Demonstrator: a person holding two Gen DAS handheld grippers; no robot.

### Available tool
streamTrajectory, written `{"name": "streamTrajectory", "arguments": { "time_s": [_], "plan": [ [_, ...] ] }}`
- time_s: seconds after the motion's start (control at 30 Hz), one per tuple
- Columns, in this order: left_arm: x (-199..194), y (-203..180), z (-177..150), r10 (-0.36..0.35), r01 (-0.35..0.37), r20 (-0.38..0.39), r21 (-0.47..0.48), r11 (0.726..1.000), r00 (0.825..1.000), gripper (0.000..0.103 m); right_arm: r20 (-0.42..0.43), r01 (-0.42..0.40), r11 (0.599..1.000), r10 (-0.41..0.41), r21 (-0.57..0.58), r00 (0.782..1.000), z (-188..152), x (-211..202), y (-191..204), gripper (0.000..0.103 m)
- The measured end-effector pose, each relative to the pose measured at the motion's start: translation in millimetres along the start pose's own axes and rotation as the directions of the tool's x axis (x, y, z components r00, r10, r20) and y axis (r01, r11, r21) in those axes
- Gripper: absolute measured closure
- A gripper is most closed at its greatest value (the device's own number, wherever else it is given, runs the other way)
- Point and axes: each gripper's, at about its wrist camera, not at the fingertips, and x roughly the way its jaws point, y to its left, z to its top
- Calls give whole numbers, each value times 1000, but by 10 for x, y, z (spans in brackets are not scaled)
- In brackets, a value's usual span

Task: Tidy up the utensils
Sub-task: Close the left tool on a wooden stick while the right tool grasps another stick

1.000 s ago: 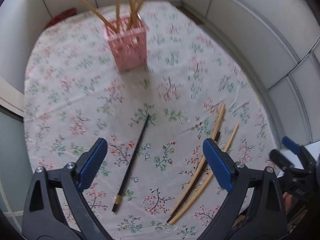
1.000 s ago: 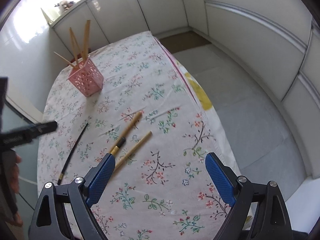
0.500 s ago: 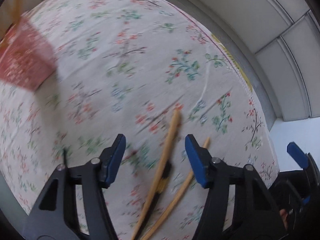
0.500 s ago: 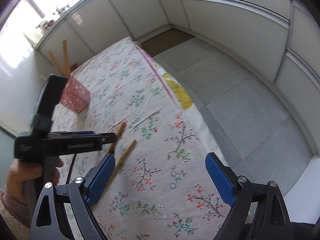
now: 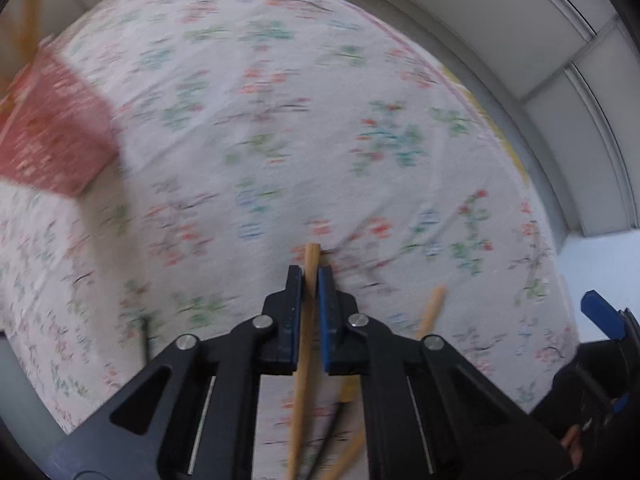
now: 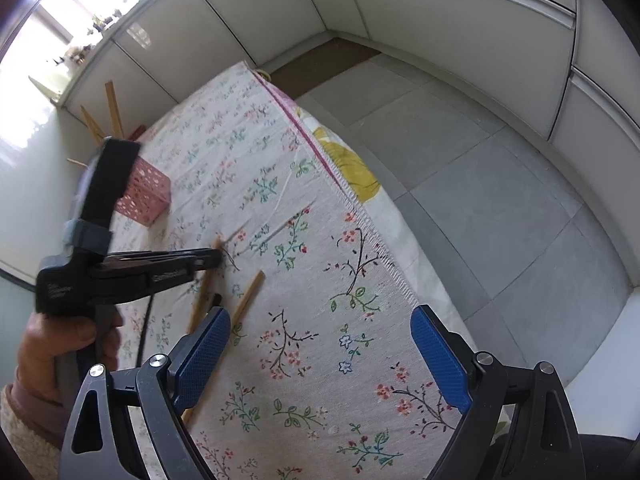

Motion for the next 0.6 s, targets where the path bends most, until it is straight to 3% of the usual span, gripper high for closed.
{"name": "streamTrajectory", "arguments": {
  "time_s": [0.17, 0.33, 0.43, 0.5, 0.53, 0.6],
  "plan": [
    [-361, 524, -325, -17, 33, 124, -124, 992, 992, 95, -48, 99, 995, -100, -21, 994, 119, 183, 304, 11],
    [-848, 917, -755, 13, 49, 268, -222, 974, 963, 95, -171, 171, 983, -158, 63, 973, 290, 562, 661, 15],
    [-1018, 1075, -897, 22, 66, 331, -255, 965, 943, 95, -194, 223, 967, -197, 123, 961, 267, 711, 783, 21],
    [-1071, 1148, -993, 14, 85, 357, -261, 962, 934, 95, -257, 246, 954, -198, 169, 946, 233, 869, 813, 42],
    [-1129, 1180, -1032, 6, 98, 370, -264, 959, 929, 95, -238, 271, 945, -225, 182, 945, 234, 865, 845, 42],
    [-1178, 1198, -1065, -1, 115, 390, -268, 956, 921, 95, -241, 286, 933, -233, 216, 942, 228, 901, 894, 55]
  ]
}}
